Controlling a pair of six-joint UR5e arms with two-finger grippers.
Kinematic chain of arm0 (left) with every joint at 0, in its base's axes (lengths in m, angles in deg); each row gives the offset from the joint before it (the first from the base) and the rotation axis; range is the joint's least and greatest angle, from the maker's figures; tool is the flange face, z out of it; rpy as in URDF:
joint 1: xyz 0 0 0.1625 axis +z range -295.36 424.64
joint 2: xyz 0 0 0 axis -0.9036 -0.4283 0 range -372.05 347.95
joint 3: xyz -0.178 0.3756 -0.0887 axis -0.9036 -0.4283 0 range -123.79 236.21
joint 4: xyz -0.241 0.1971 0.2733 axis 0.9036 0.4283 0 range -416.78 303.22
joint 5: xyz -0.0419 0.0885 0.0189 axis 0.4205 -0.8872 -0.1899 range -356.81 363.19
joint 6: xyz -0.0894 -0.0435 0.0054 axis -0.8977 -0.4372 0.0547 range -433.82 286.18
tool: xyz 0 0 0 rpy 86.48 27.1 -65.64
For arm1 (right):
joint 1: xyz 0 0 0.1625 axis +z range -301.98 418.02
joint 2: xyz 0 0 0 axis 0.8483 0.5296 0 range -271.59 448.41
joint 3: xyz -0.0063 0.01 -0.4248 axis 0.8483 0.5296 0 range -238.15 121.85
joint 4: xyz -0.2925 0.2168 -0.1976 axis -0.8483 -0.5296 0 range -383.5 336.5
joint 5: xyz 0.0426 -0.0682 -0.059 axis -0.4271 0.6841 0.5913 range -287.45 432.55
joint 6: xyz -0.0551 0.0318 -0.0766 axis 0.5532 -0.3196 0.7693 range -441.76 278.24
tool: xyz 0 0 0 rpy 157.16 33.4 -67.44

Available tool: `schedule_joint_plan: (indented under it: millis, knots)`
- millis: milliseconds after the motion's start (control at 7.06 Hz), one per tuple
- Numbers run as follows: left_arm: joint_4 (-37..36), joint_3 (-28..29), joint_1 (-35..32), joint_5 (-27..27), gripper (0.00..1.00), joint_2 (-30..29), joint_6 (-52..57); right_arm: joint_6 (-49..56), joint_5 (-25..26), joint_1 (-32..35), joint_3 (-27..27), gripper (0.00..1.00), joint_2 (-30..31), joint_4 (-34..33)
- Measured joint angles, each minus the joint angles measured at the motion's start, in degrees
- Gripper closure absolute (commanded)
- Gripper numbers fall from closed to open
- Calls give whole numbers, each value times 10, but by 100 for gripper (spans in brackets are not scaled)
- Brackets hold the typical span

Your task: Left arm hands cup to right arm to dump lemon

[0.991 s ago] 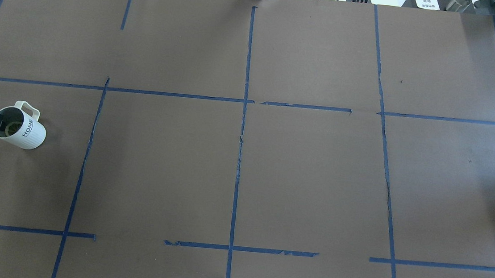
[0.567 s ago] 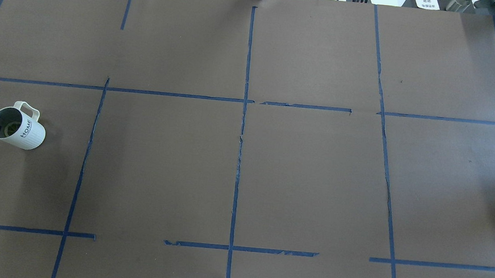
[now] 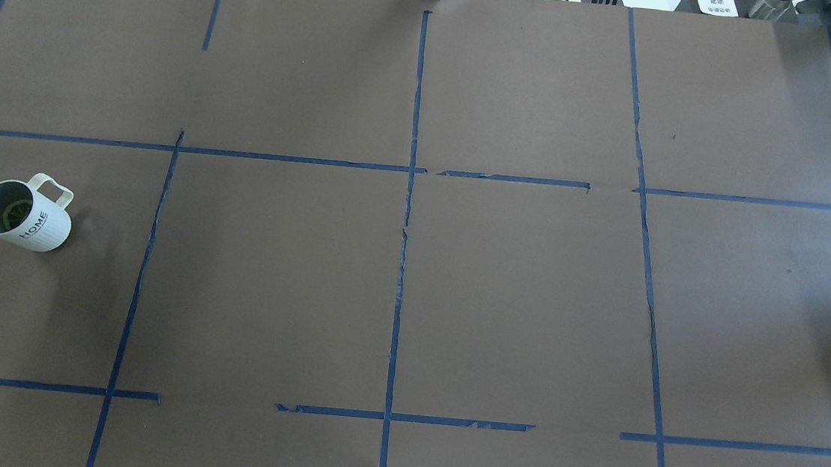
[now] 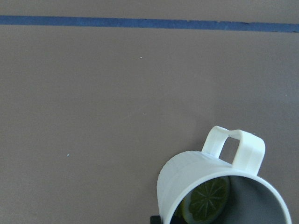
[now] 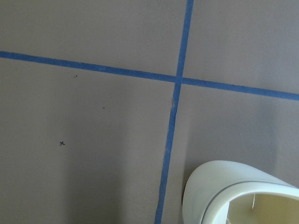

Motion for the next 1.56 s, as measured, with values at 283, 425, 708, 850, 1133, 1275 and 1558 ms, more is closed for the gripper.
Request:
schedule_joint_plan:
  millis: [283, 425, 708, 850, 1133, 1275, 1558]
  knots:
    - [-114, -33, -32, 0, 100, -43, -28, 3, 1, -13, -1, 0, -11, 40]
    - [-185, -52, -39, 0, 100, -81, -104, 4, 1, -27, 0, 0, -13, 88]
    - [-276, -65, -26, 11, 100, -168, -322, 4, 2, -67, 2, 1, -33, 180]
    - [-295, -65, -5, 29, 100, -206, -421, 2, 2, -86, 4, 2, -51, 214]
    - [-304, -63, 41, 44, 100, -271, -577, -5, 3, -115, 7, 1, -72, 284]
    - [-304, -59, 64, 46, 100, -301, -639, -27, 8, -140, 8, 1, -88, 329]
    - [-303, -56, 95, 47, 100, -340, -712, -112, 63, -227, 9, 2, -147, 370]
